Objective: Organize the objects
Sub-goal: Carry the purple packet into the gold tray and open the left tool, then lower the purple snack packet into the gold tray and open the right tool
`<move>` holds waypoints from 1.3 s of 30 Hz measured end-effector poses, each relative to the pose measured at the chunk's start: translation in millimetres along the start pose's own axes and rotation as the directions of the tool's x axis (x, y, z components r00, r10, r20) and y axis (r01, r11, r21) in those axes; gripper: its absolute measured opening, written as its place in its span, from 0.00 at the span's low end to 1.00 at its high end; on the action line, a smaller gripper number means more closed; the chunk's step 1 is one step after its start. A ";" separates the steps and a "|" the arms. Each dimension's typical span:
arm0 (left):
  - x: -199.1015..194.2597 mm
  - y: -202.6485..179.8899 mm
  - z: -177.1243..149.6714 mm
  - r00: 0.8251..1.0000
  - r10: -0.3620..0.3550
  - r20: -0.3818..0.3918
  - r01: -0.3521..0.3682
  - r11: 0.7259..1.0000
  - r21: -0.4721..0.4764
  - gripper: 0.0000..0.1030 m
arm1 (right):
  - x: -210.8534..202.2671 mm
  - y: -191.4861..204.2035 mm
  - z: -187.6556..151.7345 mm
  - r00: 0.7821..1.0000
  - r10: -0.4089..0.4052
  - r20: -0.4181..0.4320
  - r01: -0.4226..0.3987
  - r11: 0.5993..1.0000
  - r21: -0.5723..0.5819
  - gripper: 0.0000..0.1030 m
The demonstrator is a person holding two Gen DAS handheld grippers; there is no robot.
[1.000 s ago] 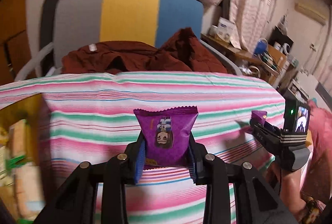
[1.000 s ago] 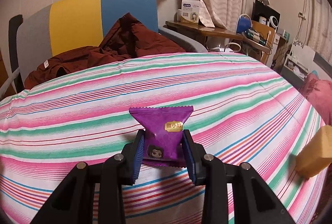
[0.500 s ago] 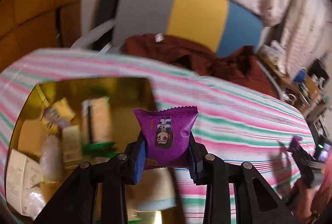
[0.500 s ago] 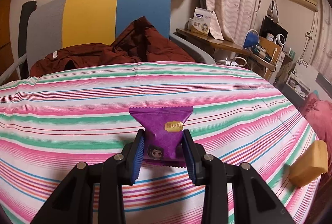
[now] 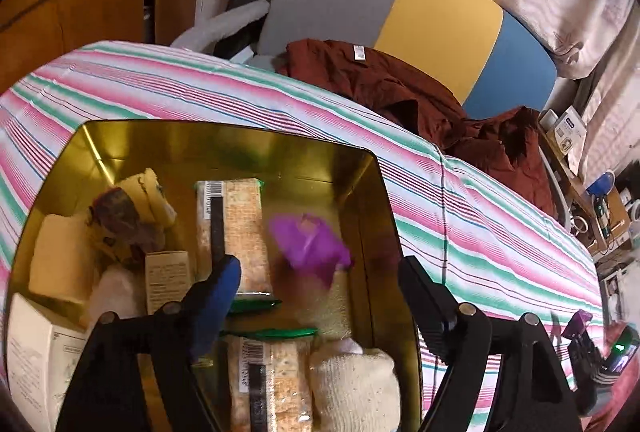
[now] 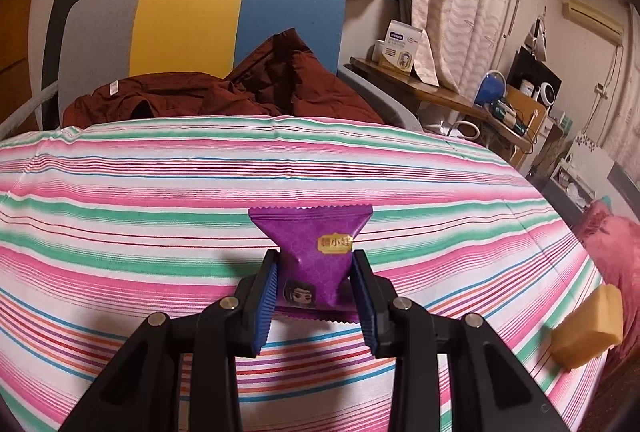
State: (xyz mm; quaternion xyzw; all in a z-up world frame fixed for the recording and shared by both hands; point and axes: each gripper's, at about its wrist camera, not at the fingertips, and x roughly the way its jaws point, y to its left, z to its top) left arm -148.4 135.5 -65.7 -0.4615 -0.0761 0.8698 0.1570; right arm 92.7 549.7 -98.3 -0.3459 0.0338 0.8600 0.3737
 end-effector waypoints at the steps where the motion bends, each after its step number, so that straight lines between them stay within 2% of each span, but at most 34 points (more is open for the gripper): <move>1: -2.9 -0.5 -2.2 1.000 0.012 0.007 -0.012 1.000 0.004 0.83 | 0.0 -0.3 0.0 1.000 0.000 0.001 0.000 1.000 -0.001 0.34; 5: -21.4 -5.7 -15.4 0.998 0.030 0.052 -0.032 0.999 0.038 0.88 | 1.2 -1.5 0.4 1.000 0.005 -0.002 -0.005 1.000 0.005 0.34; 7: -35.1 -10.8 -26.5 0.996 0.032 0.083 -0.038 0.996 0.075 0.96 | 0.5 -2.7 0.2 1.000 0.010 0.000 -0.010 1.000 0.011 0.34; 9: -49.1 -12.8 -38.1 0.994 0.027 0.110 -0.039 0.993 0.110 0.99 | 0.3 -2.9 1.1 1.000 0.024 0.000 -0.024 1.000 0.013 0.34; 13: -71.6 -13.7 -62.8 0.990 0.031 0.140 -0.059 0.979 0.193 1.00 | -2.8 -0.6 0.7 0.996 0.091 -0.013 -0.090 0.996 0.006 0.34; 20: -85.3 5.4 -85.5 0.993 0.025 0.116 -0.045 0.983 0.176 1.00 | -24.7 16.3 -3.5 0.983 0.178 -0.053 -0.177 0.984 0.023 0.34; 26: -97.7 12.4 -93.2 0.989 0.006 0.145 -0.031 0.984 0.176 1.00 | -64.3 65.4 -5.9 0.966 0.257 -0.034 -0.259 0.963 -0.077 0.34; 31: -105.5 20.7 -97.7 0.988 0.008 0.156 -0.035 0.985 0.172 1.00 | -99.1 106.2 -2.7 0.938 0.346 -0.018 -0.345 0.930 -0.124 0.34; 39: -117.7 38.2 -96.3 0.985 0.004 0.170 -0.030 0.988 0.154 1.00 | -155.9 163.9 4.5 0.866 0.500 -0.006 -0.494 0.854 -0.161 0.34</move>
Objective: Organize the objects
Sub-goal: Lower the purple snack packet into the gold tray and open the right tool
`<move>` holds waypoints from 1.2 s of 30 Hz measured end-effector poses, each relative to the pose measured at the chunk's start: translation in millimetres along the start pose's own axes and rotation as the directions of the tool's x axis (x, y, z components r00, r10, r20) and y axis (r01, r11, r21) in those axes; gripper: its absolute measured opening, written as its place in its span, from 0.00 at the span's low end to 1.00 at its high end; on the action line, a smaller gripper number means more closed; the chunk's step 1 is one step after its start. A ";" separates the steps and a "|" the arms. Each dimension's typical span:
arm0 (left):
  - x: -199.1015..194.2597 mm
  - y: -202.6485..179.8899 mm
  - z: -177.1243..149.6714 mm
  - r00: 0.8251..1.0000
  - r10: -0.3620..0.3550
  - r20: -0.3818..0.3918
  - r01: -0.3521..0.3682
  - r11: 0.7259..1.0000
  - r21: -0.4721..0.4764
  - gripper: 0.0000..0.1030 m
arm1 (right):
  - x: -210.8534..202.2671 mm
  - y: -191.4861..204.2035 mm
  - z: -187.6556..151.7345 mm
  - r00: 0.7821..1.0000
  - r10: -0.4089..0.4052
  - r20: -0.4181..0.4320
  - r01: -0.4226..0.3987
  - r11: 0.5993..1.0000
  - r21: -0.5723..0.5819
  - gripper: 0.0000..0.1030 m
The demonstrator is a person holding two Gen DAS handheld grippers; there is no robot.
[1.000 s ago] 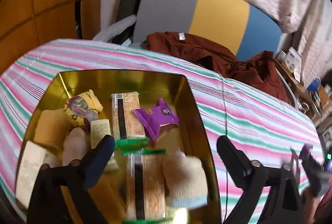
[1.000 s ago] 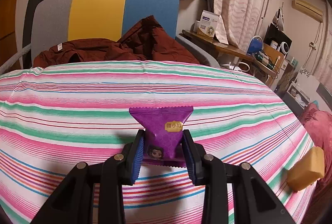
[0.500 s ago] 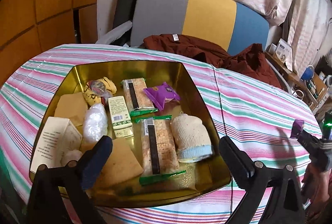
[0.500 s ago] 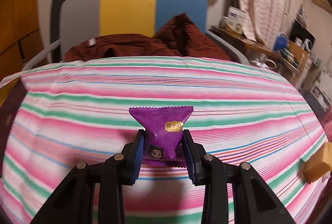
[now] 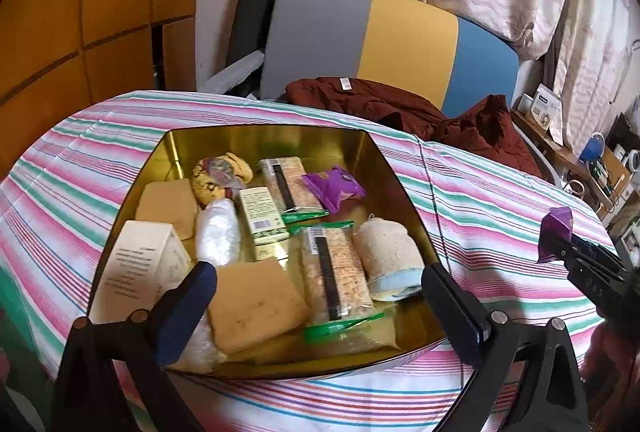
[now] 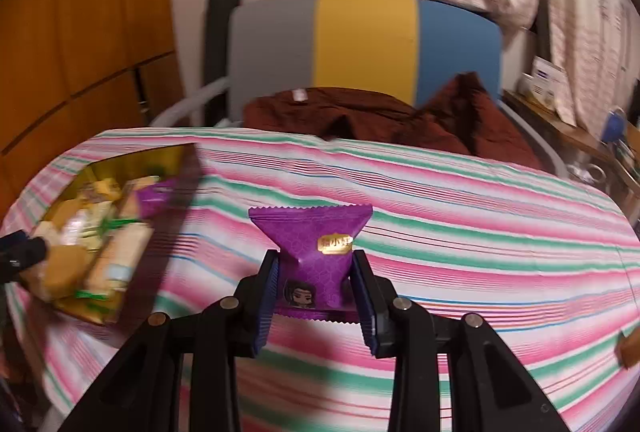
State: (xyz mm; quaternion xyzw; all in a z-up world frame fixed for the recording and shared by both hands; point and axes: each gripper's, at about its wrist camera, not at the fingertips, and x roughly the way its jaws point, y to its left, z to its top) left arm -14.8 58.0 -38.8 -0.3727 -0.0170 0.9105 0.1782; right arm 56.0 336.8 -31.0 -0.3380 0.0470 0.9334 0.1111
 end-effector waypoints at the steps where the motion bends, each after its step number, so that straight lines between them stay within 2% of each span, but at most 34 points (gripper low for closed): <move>1: -1.0 2.0 0.1 1.000 -0.001 0.000 0.001 1.000 -0.002 1.00 | -1.8 8.4 1.4 1.000 0.017 0.001 -0.017 1.000 -0.007 0.34; 10: -16.1 26.5 2.1 1.000 0.000 0.011 0.001 0.999 -0.041 1.00 | -15.5 68.1 6.9 0.987 0.157 -0.018 -0.158 0.986 -0.048 0.34; 13: -21.8 29.7 0.8 0.999 0.029 0.024 -0.028 0.999 -0.032 1.00 | -18.7 83.1 5.7 0.979 0.201 -0.038 -0.203 0.978 -0.058 0.34; 19: -30.3 36.8 -1.5 0.990 0.133 0.050 -0.134 0.991 0.012 1.00 | -19.0 106.1 0.9 0.964 0.256 -0.078 -0.262 0.962 -0.078 0.34; 23: -36.3 47.1 -3.4 0.985 0.159 0.061 -0.158 0.987 -0.015 1.00 | -14.2 118.4 -0.1 0.957 0.271 -0.105 -0.281 0.956 -0.089 0.34; 28: -36.4 60.9 -4.9 0.981 0.191 0.035 -0.188 0.980 -0.067 1.00 | 6.5 132.6 11.2 0.946 0.290 -0.144 -0.302 0.951 -0.067 0.34; 32: -36.4 69.8 -8.0 0.978 0.207 0.019 -0.204 0.974 -0.102 1.00 | 38.9 145.1 27.9 0.933 0.297 -0.202 -0.310 0.950 -0.035 0.34; 36: -38.3 78.5 -11.9 0.973 0.229 0.014 -0.226 0.967 -0.116 1.00 | 69.6 151.7 45.1 0.931 0.281 -0.233 -0.289 0.957 -0.001 0.34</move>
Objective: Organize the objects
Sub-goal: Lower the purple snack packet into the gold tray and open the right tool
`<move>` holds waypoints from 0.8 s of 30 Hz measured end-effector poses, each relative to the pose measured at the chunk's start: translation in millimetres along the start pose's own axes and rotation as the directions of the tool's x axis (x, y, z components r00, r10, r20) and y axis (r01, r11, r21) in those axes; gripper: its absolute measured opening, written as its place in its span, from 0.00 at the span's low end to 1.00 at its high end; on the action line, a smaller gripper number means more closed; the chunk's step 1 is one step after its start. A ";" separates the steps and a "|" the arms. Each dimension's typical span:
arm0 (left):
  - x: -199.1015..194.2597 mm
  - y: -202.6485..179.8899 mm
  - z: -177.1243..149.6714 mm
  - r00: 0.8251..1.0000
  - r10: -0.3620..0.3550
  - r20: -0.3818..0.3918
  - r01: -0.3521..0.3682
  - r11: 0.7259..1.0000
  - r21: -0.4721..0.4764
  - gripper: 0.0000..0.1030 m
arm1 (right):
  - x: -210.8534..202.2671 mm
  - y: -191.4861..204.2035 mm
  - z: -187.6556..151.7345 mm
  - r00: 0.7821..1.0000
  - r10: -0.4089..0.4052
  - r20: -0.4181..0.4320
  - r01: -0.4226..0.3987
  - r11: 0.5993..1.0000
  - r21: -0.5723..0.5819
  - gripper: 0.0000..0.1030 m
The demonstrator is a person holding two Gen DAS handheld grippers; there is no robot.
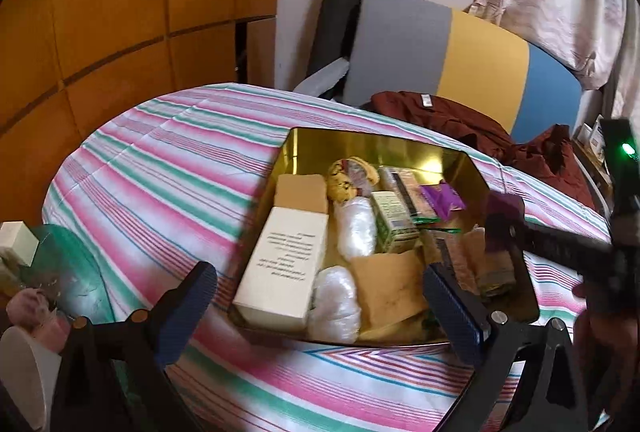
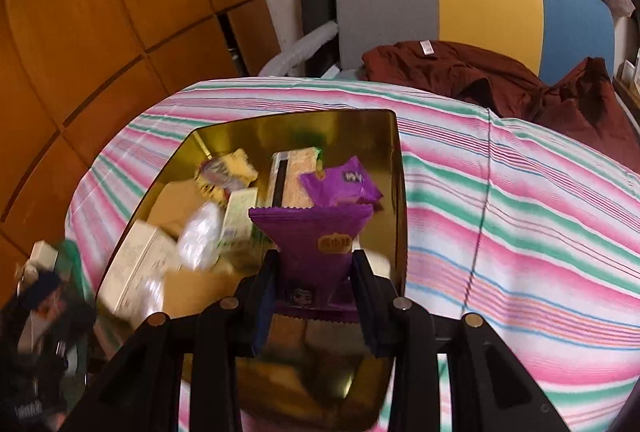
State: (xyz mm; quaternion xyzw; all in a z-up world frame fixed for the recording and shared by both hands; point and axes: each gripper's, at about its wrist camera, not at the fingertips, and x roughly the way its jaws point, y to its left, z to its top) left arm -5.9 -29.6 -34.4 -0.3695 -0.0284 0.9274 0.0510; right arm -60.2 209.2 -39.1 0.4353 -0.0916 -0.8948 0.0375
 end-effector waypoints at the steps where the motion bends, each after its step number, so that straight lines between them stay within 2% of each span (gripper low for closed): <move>1: 0.4 2.3 -0.9 1.000 0.008 0.000 -0.008 1.000 -0.001 1.00 | 4.3 -0.9 4.5 1.000 -0.008 -0.004 0.008 1.000 0.007 0.34; 9: 4.4 15.6 -2.8 1.000 0.013 -0.016 -0.013 0.999 -0.034 1.00 | 37.0 -0.9 29.2 0.995 -0.095 -0.039 0.094 0.995 -0.014 0.35; 13: 3.6 14.2 -3.1 1.000 0.021 -0.005 -0.022 0.999 -0.025 1.00 | 43.0 -7.0 28.8 0.989 -0.131 -0.066 0.131 0.991 -0.001 0.35; 24: 4.2 -1.8 -8.5 0.999 0.049 -0.022 -0.048 0.999 0.020 1.00 | 10.8 6.7 -1.8 0.996 -0.079 -0.036 0.078 0.997 -0.014 0.38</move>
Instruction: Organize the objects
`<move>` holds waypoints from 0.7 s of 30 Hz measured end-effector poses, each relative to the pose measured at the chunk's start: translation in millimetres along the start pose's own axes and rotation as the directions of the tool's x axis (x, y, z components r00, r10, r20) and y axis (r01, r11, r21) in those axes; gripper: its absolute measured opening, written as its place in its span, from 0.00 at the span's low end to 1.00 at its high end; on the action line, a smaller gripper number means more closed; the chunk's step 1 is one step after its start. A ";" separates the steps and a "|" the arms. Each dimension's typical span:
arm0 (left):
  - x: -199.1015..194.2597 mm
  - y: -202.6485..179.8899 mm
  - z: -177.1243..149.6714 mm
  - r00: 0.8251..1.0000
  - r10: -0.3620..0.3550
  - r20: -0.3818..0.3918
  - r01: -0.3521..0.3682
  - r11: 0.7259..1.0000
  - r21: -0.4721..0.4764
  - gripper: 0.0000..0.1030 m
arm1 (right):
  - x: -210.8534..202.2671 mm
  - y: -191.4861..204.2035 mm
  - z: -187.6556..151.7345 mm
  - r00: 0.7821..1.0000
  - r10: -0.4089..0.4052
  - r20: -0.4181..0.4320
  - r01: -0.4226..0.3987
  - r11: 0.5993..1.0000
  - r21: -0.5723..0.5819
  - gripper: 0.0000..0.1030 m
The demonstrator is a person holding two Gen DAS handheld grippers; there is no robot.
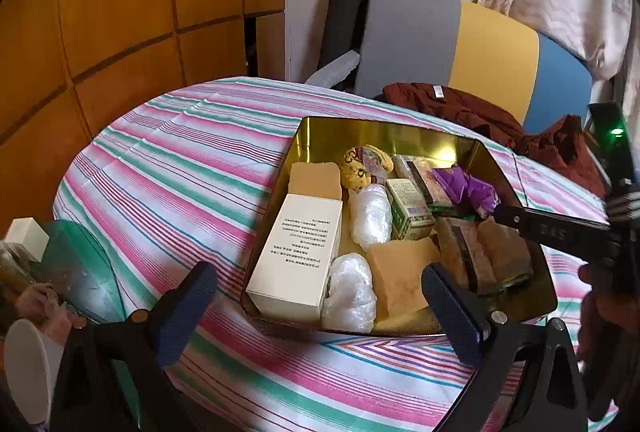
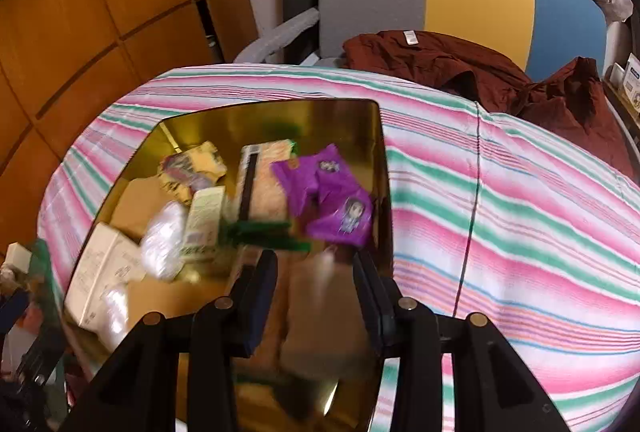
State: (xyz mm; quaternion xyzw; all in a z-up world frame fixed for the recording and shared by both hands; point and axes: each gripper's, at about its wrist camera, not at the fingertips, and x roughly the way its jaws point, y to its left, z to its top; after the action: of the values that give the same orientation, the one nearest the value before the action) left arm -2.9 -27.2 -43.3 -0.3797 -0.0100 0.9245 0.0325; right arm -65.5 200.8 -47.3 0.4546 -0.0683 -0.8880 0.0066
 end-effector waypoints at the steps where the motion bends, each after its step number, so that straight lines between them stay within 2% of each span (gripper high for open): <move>1: -0.2 -0.8 -0.4 1.000 0.002 -0.002 -0.002 1.000 0.004 1.00 | -3.6 1.0 -3.1 1.000 0.012 0.003 -0.012 1.000 0.001 0.38; 5: 0.2 -0.6 -1.7 1.000 0.014 -0.016 -0.014 1.000 0.007 1.00 | -14.4 7.4 -10.2 1.000 0.026 0.005 -0.026 1.000 0.002 0.38; 13: -0.4 12.3 3.1 0.996 0.086 -0.039 -0.086 0.996 0.003 1.00 | -36.0 35.8 -23.6 1.000 0.015 0.011 -0.015 0.999 -0.037 0.40; 21: -1.5 15.8 6.1 0.987 0.136 -0.085 -0.132 0.990 0.055 1.00 | -49.6 54.3 -30.6 1.000 -0.028 0.015 0.028 0.999 -0.032 0.46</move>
State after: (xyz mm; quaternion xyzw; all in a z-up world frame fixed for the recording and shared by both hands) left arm -7.0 -43.0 -38.6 -0.4191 0.0397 0.9069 -0.0202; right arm -14.4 147.1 -18.1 0.4490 -0.0479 -0.8922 0.0010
